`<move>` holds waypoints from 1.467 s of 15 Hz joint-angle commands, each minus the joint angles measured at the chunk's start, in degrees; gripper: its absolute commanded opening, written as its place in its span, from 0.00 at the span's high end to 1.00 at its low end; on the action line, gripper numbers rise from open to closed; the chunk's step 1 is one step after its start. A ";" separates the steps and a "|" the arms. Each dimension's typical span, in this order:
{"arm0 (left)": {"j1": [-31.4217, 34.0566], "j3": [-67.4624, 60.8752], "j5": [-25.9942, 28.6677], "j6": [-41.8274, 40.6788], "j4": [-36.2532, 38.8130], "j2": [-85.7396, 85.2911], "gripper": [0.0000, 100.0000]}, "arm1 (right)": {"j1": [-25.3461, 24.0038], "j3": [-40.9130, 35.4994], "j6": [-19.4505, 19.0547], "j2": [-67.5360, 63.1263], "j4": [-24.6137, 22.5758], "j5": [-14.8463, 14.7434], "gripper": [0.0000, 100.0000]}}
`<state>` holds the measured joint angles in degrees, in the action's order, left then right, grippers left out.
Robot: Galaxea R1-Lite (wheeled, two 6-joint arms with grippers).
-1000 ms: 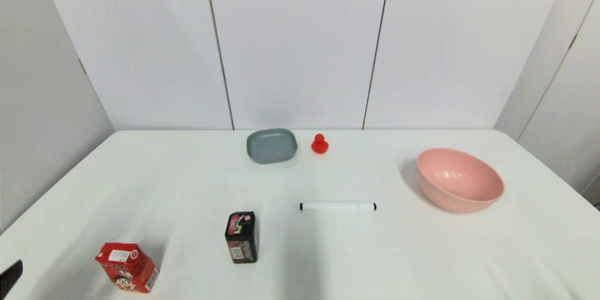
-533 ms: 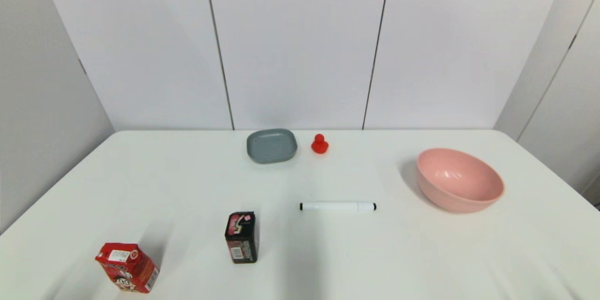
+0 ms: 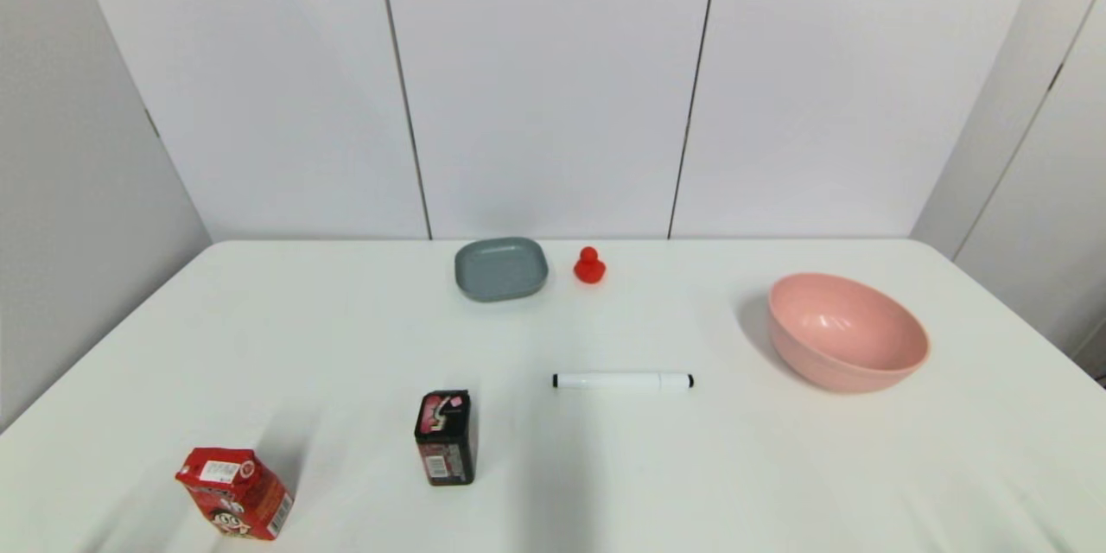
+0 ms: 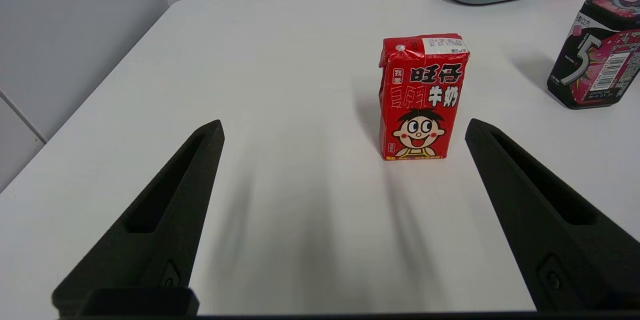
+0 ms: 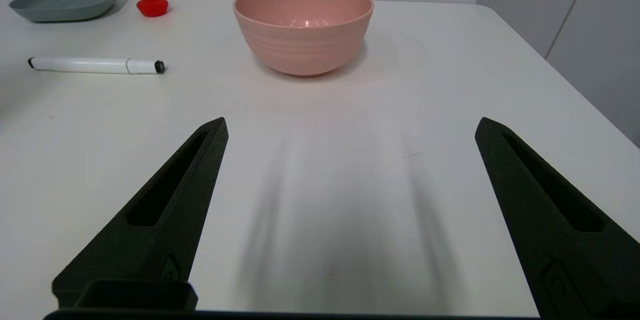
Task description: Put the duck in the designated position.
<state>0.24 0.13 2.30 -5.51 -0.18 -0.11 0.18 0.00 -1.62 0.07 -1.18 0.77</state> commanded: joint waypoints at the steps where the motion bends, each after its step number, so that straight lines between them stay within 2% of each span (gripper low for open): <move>1: 0.02 -0.05 -0.02 -0.03 0.01 0.11 0.00 | -0.01 -0.53 -0.05 -0.07 -0.05 0.02 0.00; 22: 0.02 -0.05 -0.02 -0.03 0.01 0.11 0.00 | -0.01 -0.53 0.13 -0.07 -0.05 -0.59 0.00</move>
<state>0.24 0.10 2.28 -5.51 -0.21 -0.16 0.18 0.00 -1.48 0.07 -1.21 0.13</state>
